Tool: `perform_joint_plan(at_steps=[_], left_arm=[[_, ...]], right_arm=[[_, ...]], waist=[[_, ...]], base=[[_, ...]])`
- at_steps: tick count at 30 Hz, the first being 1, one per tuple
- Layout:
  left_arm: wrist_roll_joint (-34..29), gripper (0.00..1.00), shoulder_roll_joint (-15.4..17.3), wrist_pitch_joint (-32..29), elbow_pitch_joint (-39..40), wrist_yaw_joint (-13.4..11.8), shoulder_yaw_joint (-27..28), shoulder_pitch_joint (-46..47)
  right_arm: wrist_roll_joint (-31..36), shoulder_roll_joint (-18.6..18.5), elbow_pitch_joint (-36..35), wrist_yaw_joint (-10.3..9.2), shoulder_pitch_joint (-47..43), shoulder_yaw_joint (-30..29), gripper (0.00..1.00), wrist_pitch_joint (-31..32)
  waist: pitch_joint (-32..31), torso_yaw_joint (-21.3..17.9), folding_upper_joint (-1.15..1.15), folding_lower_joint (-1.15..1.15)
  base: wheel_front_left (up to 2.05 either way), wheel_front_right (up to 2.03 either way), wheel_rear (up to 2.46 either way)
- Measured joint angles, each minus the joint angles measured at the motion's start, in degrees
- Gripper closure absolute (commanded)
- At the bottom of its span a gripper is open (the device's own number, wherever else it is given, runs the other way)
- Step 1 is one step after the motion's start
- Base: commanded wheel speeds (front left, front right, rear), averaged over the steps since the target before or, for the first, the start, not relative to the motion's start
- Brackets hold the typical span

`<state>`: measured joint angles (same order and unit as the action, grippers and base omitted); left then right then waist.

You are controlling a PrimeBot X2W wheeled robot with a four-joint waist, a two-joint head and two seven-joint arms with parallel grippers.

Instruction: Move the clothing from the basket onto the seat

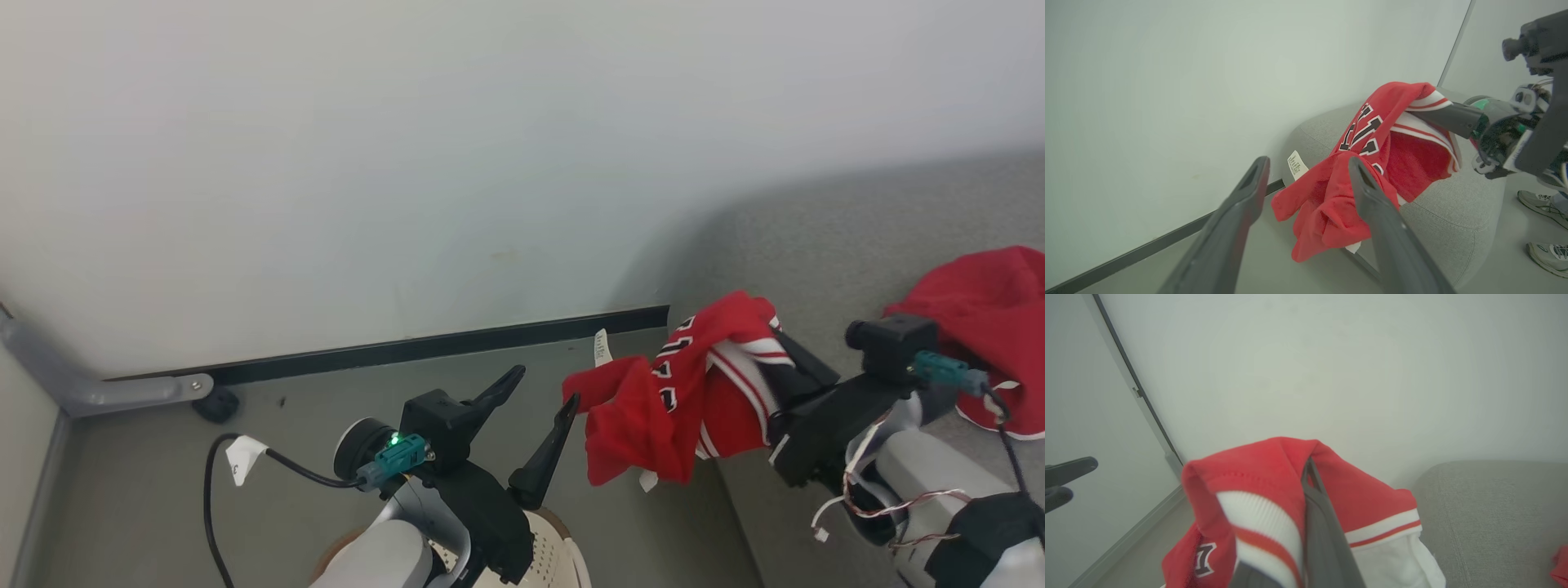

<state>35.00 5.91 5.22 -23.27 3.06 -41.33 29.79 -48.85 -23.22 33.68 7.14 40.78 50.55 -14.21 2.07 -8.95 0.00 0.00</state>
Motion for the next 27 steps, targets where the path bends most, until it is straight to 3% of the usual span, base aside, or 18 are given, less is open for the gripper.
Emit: perform_joint_plan(at_steps=[11,27], left_arm=[[-0.03,0.0,1.49,1.01,3.99,0.04,-0.21,-1.22],[-0.37,0.0,3.27,1.26,7.5,0.46,-0.49,-2.05]], right_arm=[[1.89,-7.45,-9.93,-2.14,-2.83,-9.56,1.0,-0.04],[5.15,-9.95,-22.43,-6.92,-12.52,-17.97,1.0,-0.05]], waist=[[0.04,-6.64,0.0,0.0],[1.17,-16.53,0.0,0.0]], base=[[0.0,0.0,0.0],[0.0,0.0,0.0]])
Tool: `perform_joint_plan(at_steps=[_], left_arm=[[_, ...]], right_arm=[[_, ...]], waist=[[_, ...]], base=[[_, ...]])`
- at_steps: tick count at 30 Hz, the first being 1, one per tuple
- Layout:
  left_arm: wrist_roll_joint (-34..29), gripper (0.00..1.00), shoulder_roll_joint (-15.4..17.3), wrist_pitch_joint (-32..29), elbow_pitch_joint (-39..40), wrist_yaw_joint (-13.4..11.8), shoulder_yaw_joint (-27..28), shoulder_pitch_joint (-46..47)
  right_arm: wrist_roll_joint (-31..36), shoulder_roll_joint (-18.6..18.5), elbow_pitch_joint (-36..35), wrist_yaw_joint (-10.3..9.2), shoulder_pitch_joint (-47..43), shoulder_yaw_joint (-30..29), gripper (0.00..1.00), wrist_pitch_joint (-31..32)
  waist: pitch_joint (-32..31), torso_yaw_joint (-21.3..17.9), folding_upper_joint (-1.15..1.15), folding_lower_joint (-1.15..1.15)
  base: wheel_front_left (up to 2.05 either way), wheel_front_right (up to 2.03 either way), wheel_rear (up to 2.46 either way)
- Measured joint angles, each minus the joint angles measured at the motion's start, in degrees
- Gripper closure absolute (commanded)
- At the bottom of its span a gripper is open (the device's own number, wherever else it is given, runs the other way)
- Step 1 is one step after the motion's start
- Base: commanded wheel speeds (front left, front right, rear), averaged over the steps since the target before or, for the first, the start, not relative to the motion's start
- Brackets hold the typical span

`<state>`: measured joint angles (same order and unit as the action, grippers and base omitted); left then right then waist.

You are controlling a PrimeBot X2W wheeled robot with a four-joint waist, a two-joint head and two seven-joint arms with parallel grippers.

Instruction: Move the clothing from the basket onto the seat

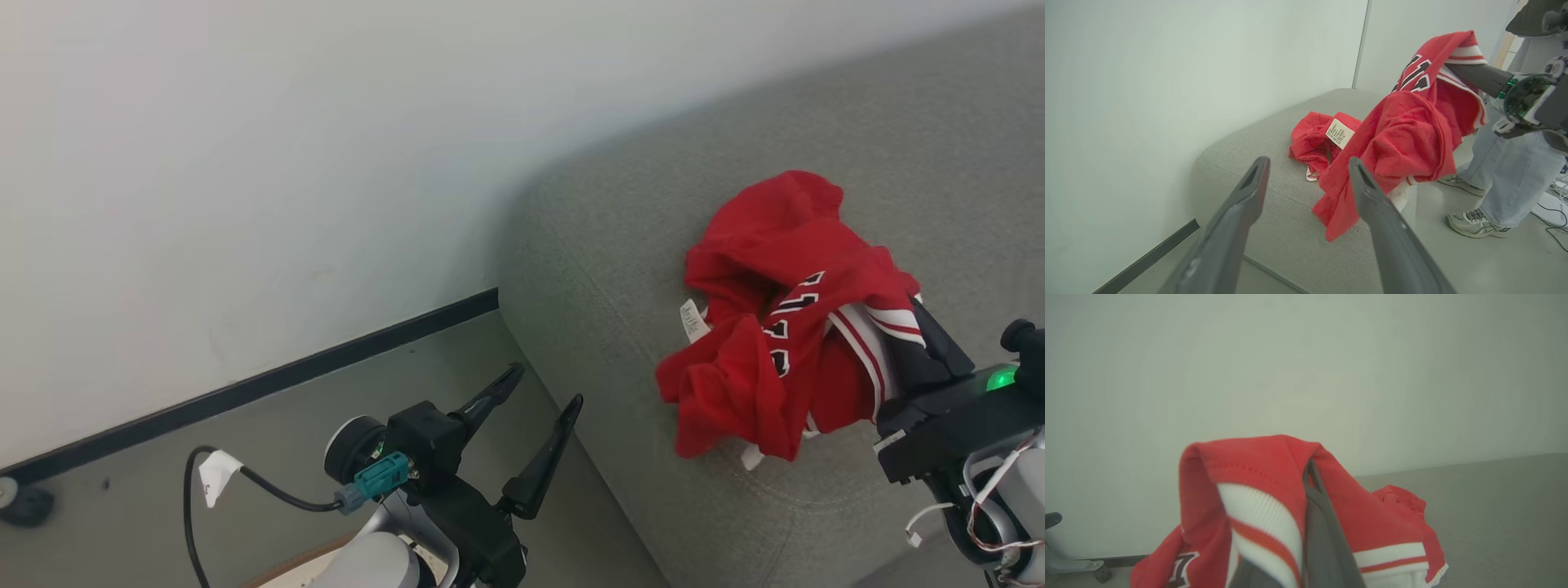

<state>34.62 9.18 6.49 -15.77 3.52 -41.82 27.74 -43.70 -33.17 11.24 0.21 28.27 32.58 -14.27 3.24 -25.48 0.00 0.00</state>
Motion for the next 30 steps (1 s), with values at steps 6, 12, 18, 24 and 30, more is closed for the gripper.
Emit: perform_joint_plan(at_steps=[6,12,18,24,30], left_arm=[[-0.34,0.0,0.25,-0.33,0.16,0.0,-0.31,0.01],[-0.34,0.0,-0.34,-0.86,0.02,0.02,-1.12,0.16],[-0.35,0.0,-0.24,-1.08,0.33,0.02,-1.31,0.2],[-0.52,0.0,-0.19,-2.12,1.49,0.0,-1.55,0.36],[-1.59,0.0,1.22,-3.05,3.77,-0.35,-1.53,0.92]], right_arm=[[1.01,-0.38,-3.23,-0.79,-3.39,-3.21,1.0,0.0],[1.62,-0.94,-5.83,-1.23,-4.97,-6.7,1.0,-0.01],[2.31,-2.7,-6.76,0.36,-2.75,-10.99,1.0,0.0],[2.46,-7.25,-4.2,2.92,2.41,-16.31,1.0,-0.03],[0.7,-9.26,1.11,4.67,7.15,-21.64,1.0,-0.03]], waist=[[0.74,-3.18,0.0,0.0],[1.35,-4.74,0.0,0.0],[1.8,-4.66,0.0,0.0],[3.32,-3.84,0.0,0.0],[5.76,-2.46,0.0,0.01]], base=[[0.0,0.0,0.0],[0.0,0.0,0.0],[0.0,0.0,0.0],[0.0,0.0,0.0],[0.0,0.0,0.0]])
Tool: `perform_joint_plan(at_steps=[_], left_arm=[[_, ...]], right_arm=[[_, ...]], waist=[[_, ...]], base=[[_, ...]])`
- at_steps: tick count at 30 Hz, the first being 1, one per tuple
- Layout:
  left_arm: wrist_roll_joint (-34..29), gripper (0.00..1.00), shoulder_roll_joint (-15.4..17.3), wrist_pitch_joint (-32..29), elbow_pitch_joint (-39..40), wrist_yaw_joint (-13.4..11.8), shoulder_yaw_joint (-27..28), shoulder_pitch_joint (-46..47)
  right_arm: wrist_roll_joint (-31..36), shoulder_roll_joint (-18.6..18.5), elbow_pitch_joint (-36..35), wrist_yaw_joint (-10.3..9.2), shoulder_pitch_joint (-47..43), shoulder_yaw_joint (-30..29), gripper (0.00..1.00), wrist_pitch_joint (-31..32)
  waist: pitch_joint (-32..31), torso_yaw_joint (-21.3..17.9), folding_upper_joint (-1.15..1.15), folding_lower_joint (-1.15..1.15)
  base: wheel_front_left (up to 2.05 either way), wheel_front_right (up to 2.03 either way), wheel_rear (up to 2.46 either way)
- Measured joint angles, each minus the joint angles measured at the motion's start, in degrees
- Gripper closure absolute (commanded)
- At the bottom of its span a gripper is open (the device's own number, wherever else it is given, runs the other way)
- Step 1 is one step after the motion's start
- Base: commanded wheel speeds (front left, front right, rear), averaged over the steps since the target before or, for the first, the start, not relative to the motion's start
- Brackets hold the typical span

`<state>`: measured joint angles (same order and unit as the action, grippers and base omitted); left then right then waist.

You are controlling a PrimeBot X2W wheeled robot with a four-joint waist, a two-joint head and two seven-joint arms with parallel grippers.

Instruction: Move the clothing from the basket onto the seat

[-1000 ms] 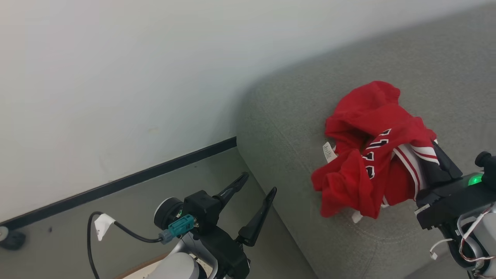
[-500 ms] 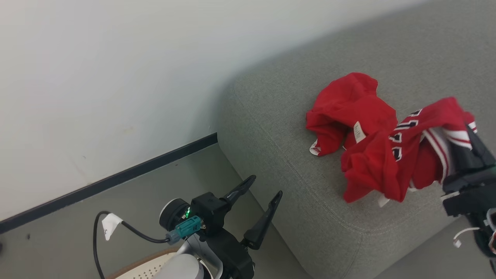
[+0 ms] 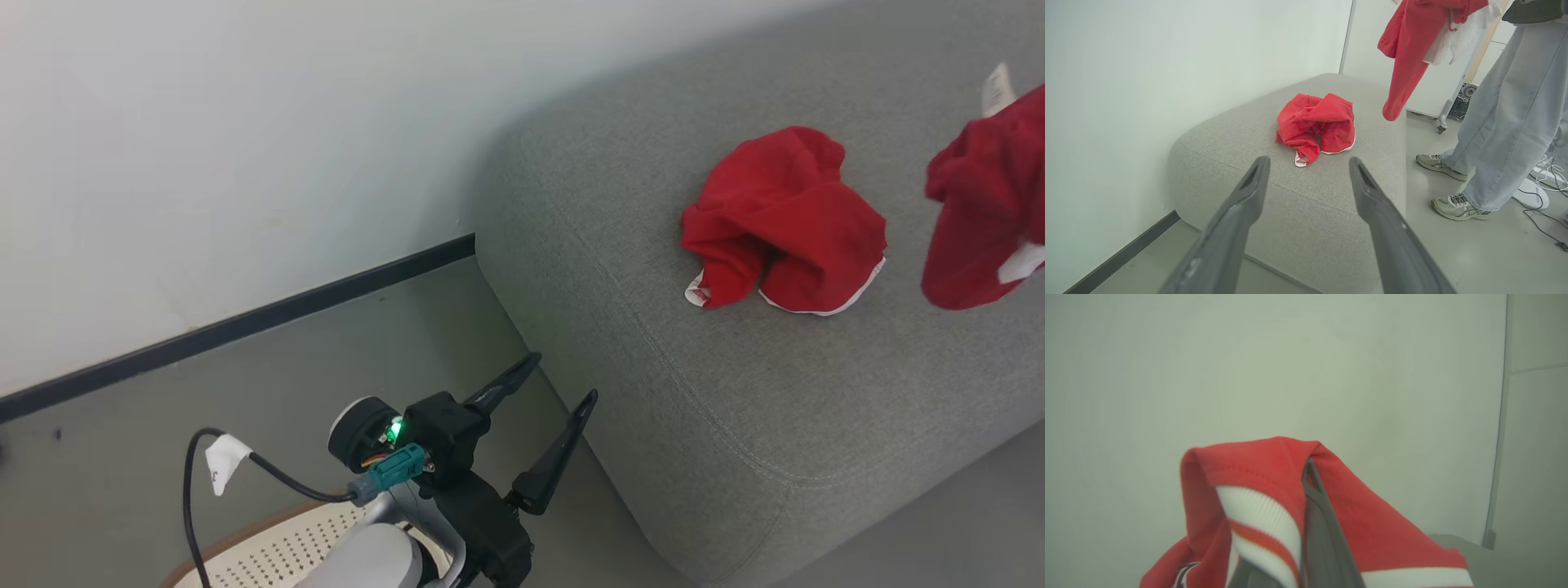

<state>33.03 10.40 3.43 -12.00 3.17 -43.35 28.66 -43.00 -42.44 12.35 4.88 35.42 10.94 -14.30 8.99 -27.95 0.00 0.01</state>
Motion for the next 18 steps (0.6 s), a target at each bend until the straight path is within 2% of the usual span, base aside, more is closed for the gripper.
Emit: perform_joint_plan(at_steps=[9,18], left_arm=[[-1.79,0.0,3.18,-3.94,5.11,-0.66,-0.15,2.42],[-2.71,0.0,5.55,-7.48,9.29,-0.68,-0.09,5.52]], right_arm=[[-2.93,-1.46,9.48,0.87,6.89,-8.56,1.0,-0.41],[-4.09,-1.24,18.03,1.79,15.08,-11.77,1.0,-0.41]], waist=[[6.47,2.05,0.0,0.0],[13.68,3.96,0.0,0.01]], base=[[0.0,0.0,0.0],[0.0,0.0,0.0]])
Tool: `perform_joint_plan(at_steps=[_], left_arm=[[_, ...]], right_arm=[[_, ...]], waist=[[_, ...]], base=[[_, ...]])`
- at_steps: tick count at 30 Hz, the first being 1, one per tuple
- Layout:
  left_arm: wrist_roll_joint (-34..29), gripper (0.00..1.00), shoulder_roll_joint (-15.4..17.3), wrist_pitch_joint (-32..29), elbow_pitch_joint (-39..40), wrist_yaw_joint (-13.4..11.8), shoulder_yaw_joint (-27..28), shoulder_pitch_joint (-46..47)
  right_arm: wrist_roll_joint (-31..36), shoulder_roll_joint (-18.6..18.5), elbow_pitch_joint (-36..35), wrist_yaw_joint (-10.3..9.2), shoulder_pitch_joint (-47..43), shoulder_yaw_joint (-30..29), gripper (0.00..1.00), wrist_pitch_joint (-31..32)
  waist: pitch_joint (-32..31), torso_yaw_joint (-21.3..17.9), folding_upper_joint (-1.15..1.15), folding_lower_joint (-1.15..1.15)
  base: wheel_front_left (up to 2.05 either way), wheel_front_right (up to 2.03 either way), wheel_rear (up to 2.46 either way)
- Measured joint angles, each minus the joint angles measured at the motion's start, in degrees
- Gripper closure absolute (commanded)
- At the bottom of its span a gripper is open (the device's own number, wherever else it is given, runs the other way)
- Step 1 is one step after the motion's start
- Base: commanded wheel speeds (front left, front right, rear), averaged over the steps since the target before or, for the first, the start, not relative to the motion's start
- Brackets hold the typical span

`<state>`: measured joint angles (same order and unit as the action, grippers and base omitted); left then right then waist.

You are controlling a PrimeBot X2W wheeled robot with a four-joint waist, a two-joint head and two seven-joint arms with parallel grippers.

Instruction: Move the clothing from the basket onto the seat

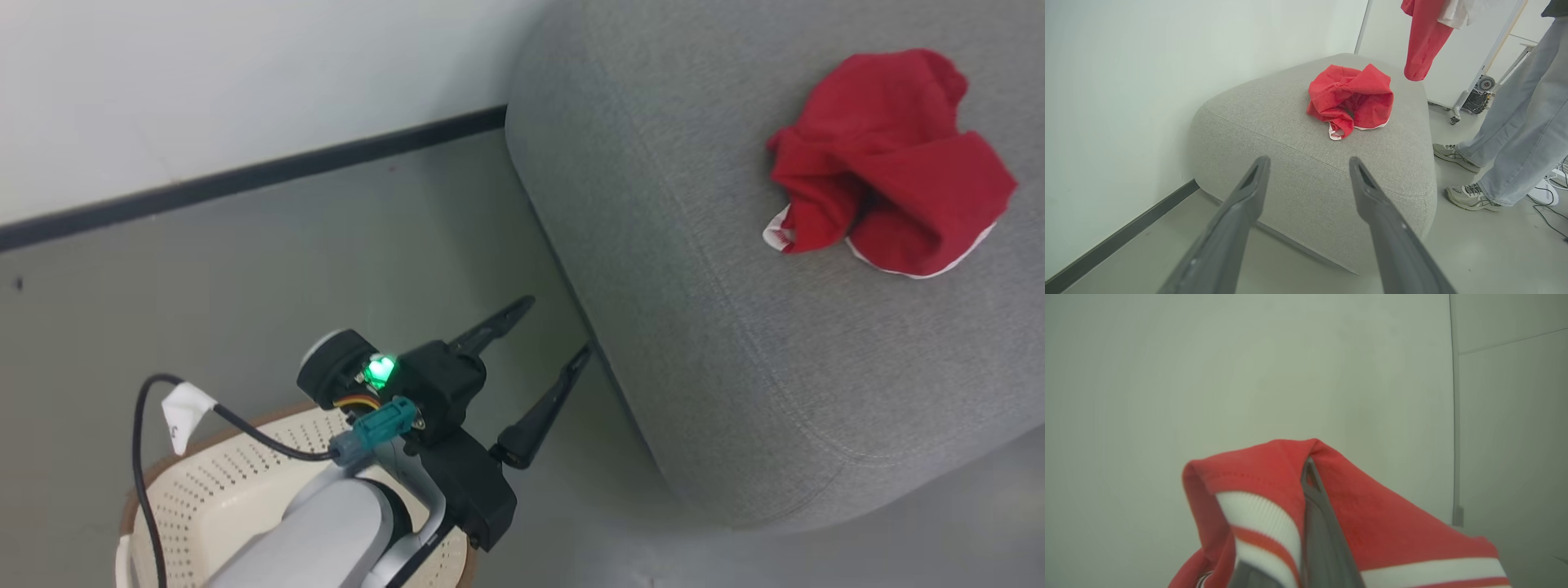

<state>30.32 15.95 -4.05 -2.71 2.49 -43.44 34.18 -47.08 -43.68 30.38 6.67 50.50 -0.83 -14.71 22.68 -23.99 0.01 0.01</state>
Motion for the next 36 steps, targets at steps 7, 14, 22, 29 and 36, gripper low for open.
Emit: perform_joint_plan(at_steps=[7,14,22,29,36], left_arm=[[-0.97,0.0,1.27,-1.57,2.09,-0.55,1.23,2.36],[-1.63,0.0,2.29,-2.0,2.93,-0.99,2.32,3.38],[-1.75,0.0,3.33,-1.98,2.97,-1.08,3.1,3.52],[-1.75,0.0,3.34,-1.81,2.96,-1.49,3.38,3.52],[-1.72,0.0,3.41,-0.88,2.71,-1.42,3.52,3.52]], right_arm=[[-0.01,-0.66,5.02,0.23,6.58,-1.62,1.0,-0.01],[1.41,2.41,8.94,0.41,8.93,0.7,1.0,-0.01],[2.88,5.2,14.82,0.41,7.31,4.31,1.0,0.0],[4.52,5.26,17.61,0.41,1.34,10.53,1.0,0.0],[6.3,5.5,21.08,0.47,-0.79,15.95,1.0,0.01]], waist=[[5.77,1.62,0.0,0.0],[10.65,3.21,0.0,0.0],[13.51,4.24,0.0,0.0],[13.49,3.8,0.0,-0.02],[12.32,3.38,0.0,-0.02]], base=[[0.0,0.0,0.0],[0.0,0.0,0.0],[0.0,0.0,0.0],[0.0,0.0,0.0],[0.0,0.0,0.0]])
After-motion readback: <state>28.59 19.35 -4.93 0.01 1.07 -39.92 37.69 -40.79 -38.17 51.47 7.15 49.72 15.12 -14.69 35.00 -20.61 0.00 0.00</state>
